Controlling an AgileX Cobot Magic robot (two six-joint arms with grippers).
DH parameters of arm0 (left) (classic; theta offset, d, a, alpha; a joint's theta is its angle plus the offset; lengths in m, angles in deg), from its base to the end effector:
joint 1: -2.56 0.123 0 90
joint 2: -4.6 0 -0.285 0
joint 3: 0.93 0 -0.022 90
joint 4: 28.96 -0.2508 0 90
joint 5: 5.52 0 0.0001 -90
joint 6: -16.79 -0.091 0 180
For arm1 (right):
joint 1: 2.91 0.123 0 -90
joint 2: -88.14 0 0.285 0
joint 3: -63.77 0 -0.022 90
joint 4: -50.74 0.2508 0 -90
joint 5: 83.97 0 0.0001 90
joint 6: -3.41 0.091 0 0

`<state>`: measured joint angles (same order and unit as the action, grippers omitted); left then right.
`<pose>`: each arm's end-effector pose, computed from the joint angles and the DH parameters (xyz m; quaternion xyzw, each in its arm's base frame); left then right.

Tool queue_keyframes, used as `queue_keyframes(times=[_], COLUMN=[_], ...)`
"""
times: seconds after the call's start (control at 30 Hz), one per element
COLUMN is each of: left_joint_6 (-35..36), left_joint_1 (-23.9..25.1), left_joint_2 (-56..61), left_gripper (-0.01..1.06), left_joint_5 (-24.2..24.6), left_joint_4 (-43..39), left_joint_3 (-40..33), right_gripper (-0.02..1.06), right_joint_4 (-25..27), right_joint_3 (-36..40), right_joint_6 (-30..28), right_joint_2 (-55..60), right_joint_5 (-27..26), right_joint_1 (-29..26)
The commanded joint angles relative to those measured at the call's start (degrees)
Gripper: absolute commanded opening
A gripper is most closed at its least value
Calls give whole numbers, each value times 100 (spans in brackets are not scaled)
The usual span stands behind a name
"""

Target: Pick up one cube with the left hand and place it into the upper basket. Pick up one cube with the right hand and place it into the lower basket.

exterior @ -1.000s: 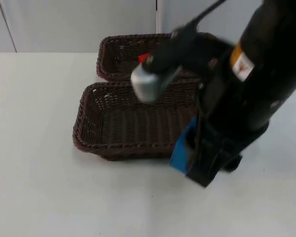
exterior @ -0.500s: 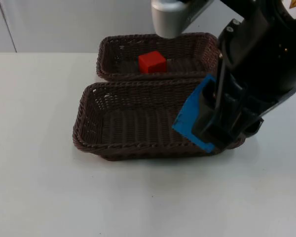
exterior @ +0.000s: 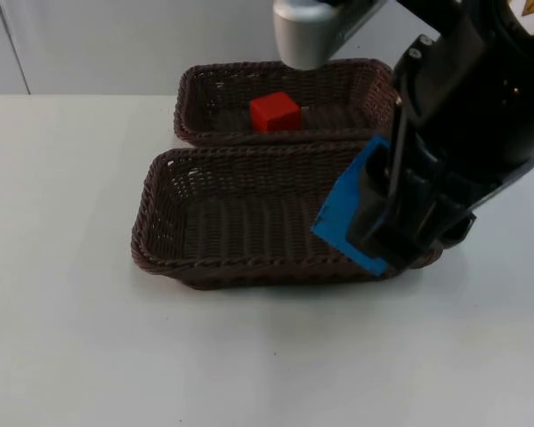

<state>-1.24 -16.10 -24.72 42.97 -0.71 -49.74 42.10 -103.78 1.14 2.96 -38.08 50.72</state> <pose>0.0500 -0.0510 0.2893 0.2135 0.8420 -0.2383 0.4343 0.1924 0.2447 0.2730 -0.4886 0.8388 0.0419 0.2366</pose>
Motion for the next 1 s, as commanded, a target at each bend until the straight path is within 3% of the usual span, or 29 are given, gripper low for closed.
queue_keyframes(times=[0.0, 0.73, 0.97], left_joint_6=[-13, -13, -13], left_joint_1=[-35, -35, -35], left_joint_2=[30, 30, 30], left_gripper=[92, 92, 92], left_joint_5=[-49, -73, -73], left_joint_4=[-25, -25, -48], left_joint_3=[-30, -30, -30], right_gripper=[0, 0, 0], right_joint_4=[-18, -18, 76], right_joint_3=[-32, -32, -190], right_joint_6=[26, 26, 26], right_joint_2=[-48, -9, 393], right_joint_5=[-67, -206, -305], right_joint_1=[32, -3, -518])
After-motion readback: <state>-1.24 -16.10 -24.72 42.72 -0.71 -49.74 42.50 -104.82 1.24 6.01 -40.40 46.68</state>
